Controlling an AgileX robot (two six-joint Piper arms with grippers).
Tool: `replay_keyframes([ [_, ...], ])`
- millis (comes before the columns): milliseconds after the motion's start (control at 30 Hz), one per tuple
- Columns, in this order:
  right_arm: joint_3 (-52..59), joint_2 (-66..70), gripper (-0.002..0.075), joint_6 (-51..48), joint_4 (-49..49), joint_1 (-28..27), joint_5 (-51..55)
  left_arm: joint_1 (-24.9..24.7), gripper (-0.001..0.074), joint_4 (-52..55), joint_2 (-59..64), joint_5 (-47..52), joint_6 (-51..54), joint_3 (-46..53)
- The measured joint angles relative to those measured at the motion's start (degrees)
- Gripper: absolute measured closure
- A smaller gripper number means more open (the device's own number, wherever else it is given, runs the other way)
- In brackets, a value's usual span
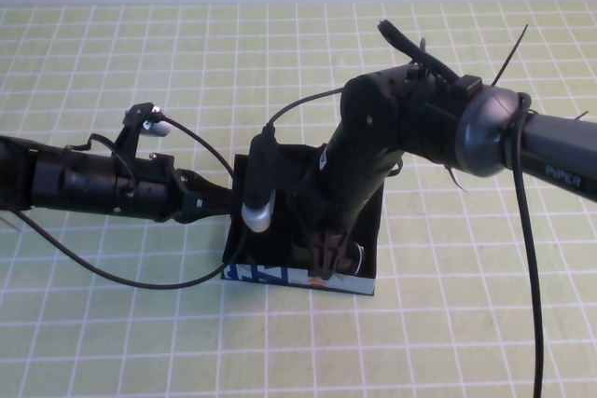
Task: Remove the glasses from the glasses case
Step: Pick up the glasses from the glasses case
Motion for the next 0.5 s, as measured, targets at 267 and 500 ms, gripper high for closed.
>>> replay_keyframes([
  [267,-0.13,0.0,0.043,0.08,-0.1,0.0,-0.22,0.0,0.0739,0.0,0.0,0.1,0.0,0.0],
  [500,-0.13,0.13,0.043,0.08,-0.12,0.0,-0.37,0.0,0.0739,0.0,0.0,0.21,0.0,0.0],
])
